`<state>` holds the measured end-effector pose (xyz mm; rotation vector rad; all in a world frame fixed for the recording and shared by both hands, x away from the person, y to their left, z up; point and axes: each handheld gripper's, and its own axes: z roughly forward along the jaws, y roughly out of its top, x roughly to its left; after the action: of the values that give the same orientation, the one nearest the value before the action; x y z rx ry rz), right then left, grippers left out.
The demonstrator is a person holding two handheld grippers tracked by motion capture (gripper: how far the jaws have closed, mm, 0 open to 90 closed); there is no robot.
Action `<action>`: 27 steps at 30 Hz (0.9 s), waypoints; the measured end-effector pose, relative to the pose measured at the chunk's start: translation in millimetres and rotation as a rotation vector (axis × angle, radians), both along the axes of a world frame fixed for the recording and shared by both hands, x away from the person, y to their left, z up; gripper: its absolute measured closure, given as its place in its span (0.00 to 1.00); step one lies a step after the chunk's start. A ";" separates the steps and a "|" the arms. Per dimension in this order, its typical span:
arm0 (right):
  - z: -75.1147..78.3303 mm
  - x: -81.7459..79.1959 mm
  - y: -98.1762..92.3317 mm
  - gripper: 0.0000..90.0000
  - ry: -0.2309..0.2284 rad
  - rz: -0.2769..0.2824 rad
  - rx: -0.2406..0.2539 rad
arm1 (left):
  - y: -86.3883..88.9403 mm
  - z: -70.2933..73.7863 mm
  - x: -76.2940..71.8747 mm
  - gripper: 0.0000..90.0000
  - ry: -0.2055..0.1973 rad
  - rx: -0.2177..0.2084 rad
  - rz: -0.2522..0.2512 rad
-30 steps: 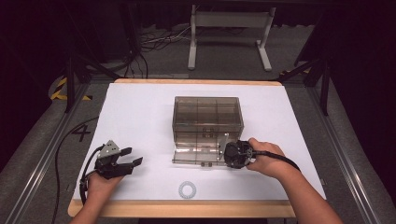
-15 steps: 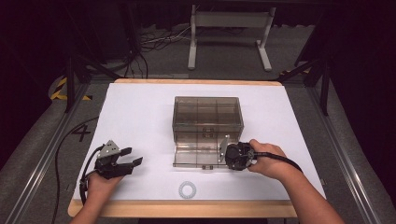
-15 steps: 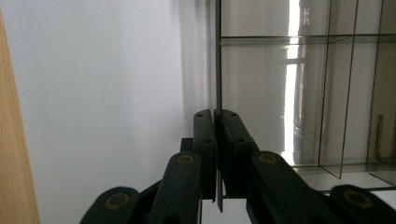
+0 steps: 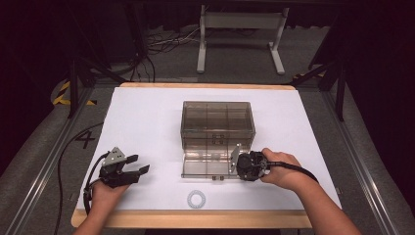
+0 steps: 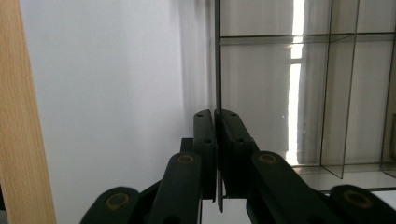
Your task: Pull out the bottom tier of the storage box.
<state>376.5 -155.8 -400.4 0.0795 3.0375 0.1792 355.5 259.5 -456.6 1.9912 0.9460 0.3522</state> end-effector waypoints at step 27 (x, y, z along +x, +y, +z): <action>14.1 -5.5 2.2 0.83 -0.034 -0.057 0.075 | -0.2 0.1 0.2 0.41 0.001 0.002 0.001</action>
<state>371.1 -153.7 -386.3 0.1663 2.9907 0.2874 355.7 259.3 -456.5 1.9926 0.9469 0.3529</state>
